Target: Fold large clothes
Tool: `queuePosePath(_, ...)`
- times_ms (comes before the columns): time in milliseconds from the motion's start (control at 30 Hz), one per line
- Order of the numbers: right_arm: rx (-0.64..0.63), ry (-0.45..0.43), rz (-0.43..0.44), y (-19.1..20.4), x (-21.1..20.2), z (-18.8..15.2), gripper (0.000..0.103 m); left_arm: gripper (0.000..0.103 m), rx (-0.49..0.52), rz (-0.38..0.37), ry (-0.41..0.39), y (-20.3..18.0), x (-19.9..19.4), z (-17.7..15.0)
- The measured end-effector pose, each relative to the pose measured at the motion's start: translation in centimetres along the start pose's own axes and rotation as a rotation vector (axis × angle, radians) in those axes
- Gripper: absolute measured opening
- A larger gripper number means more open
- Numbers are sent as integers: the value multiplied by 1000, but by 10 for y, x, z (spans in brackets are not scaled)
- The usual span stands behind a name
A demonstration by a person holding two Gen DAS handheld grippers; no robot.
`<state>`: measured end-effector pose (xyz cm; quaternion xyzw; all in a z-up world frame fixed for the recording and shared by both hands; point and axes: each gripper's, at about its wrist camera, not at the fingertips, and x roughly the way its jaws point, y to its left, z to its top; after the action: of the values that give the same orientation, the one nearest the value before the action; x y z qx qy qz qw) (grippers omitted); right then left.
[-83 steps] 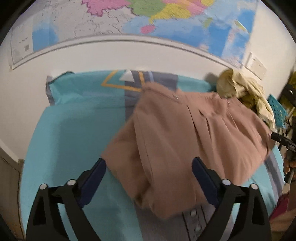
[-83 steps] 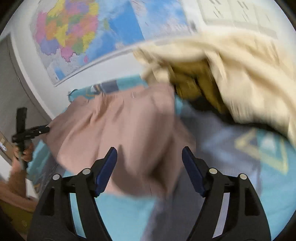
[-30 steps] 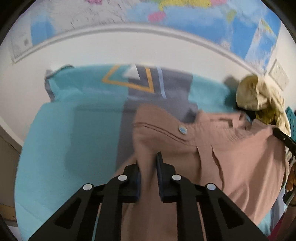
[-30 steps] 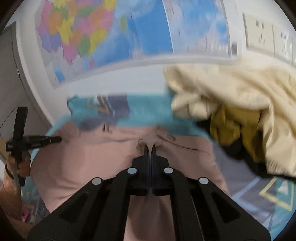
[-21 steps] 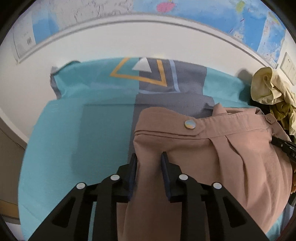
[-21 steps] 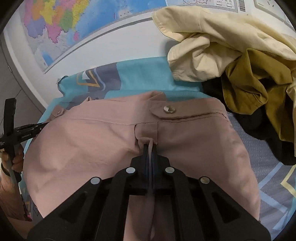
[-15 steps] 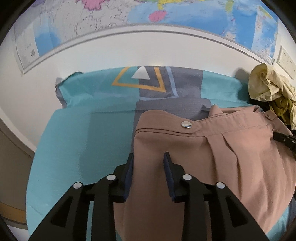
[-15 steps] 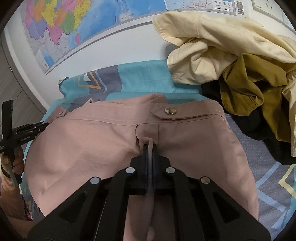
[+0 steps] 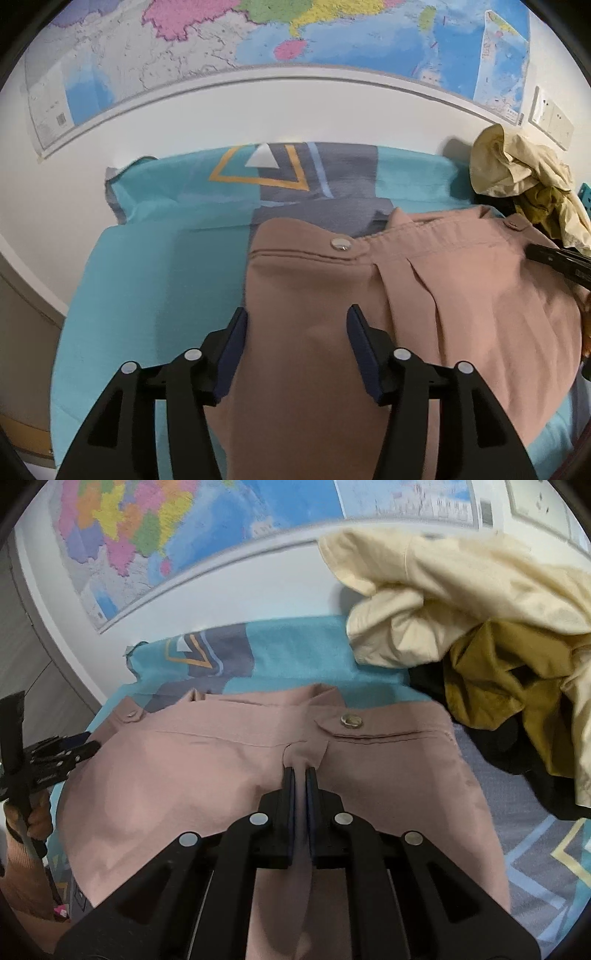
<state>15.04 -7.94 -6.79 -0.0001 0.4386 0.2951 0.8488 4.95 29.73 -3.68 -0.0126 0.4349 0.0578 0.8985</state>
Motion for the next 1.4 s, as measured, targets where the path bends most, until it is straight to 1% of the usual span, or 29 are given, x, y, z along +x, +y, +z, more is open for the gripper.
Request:
queuePosePath(67, 3, 30, -9, -4, 12, 1, 7, 56, -5, 27, 29, 2, 10, -3)
queuePosePath(133, 15, 41, -10, -8, 18, 1, 7, 56, -19, 14, 54, 7, 19, -6)
queuePosePath(167, 18, 41, -4, -9, 17, 1, 10, 57, -33, -3, 68, 10, 24, -8)
queuePosePath(200, 14, 36, -3, -7, 14, 0, 18, 59, -52, -21, 78, 15, 28, -9)
queuePosePath(233, -2, 25, -5, -5, 9, -1, 23, 62, -69, -34, 86, 19, 31, -10)
queuePosePath(267, -21, -3, -14, -1, -3, -4, 32, 63, -84, -35, 93, 22, 33, -10)
queuePosePath(300, -27, -24, -11, 1, -12, -7, 37, 63, -99, -35, 95, 25, 33, -11)
queuePosePath(333, -30, -39, 2, 3, -22, -10, 37, 63, -107, -34, 90, 26, 31, -12)
queuePosePath(433, -42, -69, 47, 4, -53, -27, 39, 62, -91, 14, 22, 28, 7, -20)
queuePosePath(467, -57, -68, 60, 4, -64, -37, 39, 62, -89, 11, 8, 28, 0, -22)
queuePosePath(567, -95, -57, 30, 5, -79, -59, 39, 61, -78, -27, -23, 29, -20, -35)
queuePosePath(600, -100, -47, 24, 3, -80, -66, 40, 61, -75, -55, -28, 29, -25, -42)
queuePosePath(667, -93, -20, 0, -4, -75, -74, 40, 61, -56, -68, -15, 26, -25, -52)
queuePosePath(700, -81, -5, -23, -11, -70, -78, 38, 62, -46, -62, -2, 25, -22, -55)
queuePosePath(767, -59, 4, -20, -20, -61, -79, 37, 64, -33, -34, 36, 24, -8, -61)
queuePosePath(833, -38, 4, -42, -27, -52, -79, 32, 65, -67, -41, 57, 30, 3, -62)
queuePosePath(933, -4, -3, -40, -27, -52, -75, 36, 66, -91, -23, 55, 33, 3, -59)
queuePosePath(967, -13, -14, -46, -23, -56, -75, 40, 66, -98, -20, 55, 33, 1, -59)
queuePosePath(1033, -50, -59, -57, -8, -71, -73, 43, 66, -102, -17, 44, 34, -4, -60)
queuePosePath(1067, -69, -73, -54, -1, -77, -73, 49, 66, -108, -16, 40, 36, -8, -61)
queuePosePath(1100, -106, -93, -33, 12, -87, -73, 60, 68, -117, -18, 40, 38, -12, -63)
queuePosePath(1133, -134, -105, -18, 21, -92, -72, 65, 70, -126, -23, 41, 40, -14, -64)
queuePosePath(1167, -165, -116, -7, 30, -97, -72, 65, 70, -141, -32, 44, 42, -17, -65)
queuePosePath(1200, -226, -128, 22, 48, -103, -73, 65, 70, -153, -46, 50, 44, -19, -67)
queuePosePath(1267, -297, -130, 77, 72, -106, -75, 66, 70, -159, -40, 43, 46, -26, -69)
queuePosePath(1367, -386, -97, 162, 108, -96, -80, 70, 71, -173, -39, 25, 48, -37, -75)
queuePosePath(1400, -441, -75, 183, 126, -87, -85, 70, 71, -177, -38, 22, 48, -40, -77)
